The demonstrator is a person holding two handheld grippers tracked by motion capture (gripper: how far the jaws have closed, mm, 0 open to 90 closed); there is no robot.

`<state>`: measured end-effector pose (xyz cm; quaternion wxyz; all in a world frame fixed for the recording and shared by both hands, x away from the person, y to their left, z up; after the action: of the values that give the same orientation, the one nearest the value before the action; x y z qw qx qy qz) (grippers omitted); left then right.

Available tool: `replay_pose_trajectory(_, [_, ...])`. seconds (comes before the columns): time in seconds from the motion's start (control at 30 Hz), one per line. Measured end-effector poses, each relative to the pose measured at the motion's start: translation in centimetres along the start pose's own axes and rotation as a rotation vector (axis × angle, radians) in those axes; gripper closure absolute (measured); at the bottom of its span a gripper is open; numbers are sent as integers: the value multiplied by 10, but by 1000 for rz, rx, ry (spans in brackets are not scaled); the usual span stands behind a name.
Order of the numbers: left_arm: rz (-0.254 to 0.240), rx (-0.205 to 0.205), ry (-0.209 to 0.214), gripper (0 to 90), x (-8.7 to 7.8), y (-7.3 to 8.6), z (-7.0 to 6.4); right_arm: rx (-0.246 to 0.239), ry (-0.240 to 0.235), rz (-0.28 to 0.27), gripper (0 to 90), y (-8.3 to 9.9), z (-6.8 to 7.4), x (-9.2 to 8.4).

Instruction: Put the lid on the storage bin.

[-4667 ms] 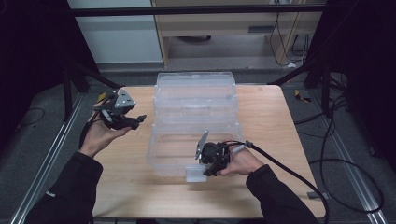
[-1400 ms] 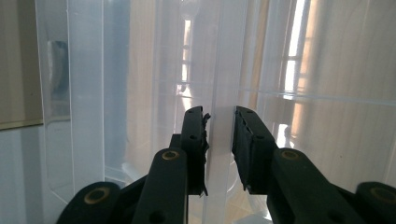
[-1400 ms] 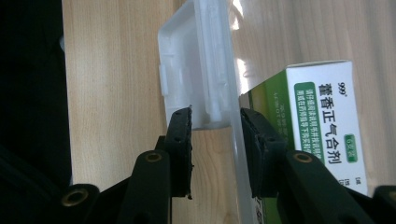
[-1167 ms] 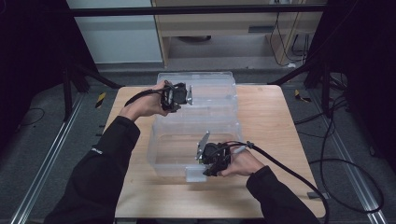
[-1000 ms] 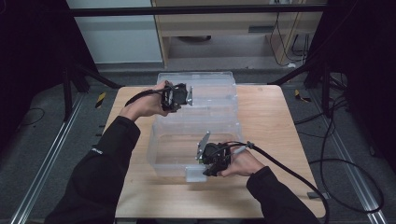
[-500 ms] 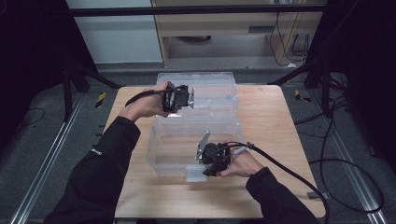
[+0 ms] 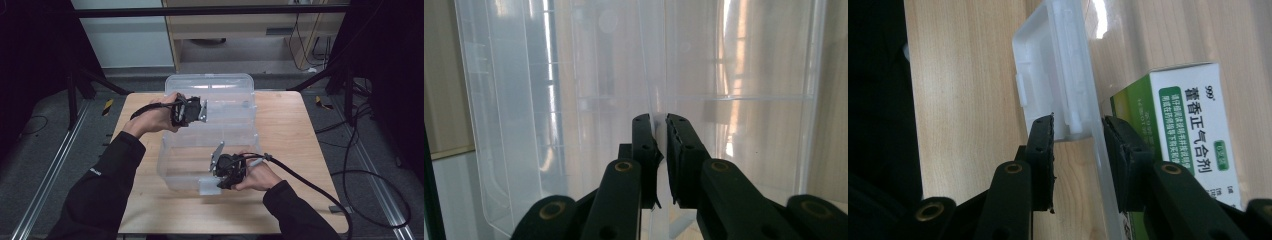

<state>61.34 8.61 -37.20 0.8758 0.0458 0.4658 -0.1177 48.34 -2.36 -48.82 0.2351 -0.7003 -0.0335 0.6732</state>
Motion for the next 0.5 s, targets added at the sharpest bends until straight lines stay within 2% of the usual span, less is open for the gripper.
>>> replay_pose_trajectory(0.07, [0,-21,4,828,-3,0,-5,3,2,1,663,0,1,0])
replay_pose_trajectory(0.1, [17,-16,6,828,-5,1,-7,5,3,1,663,0,1,0])
replay_pose_trajectory(0.13, [12,-12,1,828,-6,0,-8,1,5,3,663,0,0,0])
replay_pose_trajectory(0.17, [18,8,-5,829,-8,0,-8,3,4,2,662,0,0,0])
replay_pose_trajectory(0.47, [-15,-20,-17,830,-15,-2,-22,-8,9,1,660,1,0,0])
replay_pose_trajectory(0.5, [-17,-11,-25,830,-15,-2,-22,-8,9,1,660,1,0,0])
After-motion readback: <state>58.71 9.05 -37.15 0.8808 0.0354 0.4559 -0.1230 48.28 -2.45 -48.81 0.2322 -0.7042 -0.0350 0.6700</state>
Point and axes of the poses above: each handheld gripper's, and its own axes: x roughly forward along the jaws, y roughly out of its underside, z roughly to its left, the point moved 9 cm from there along x, roughly forward along the jaws, and after that the axes turned 7 degrees about x, right-handed, at the moved point
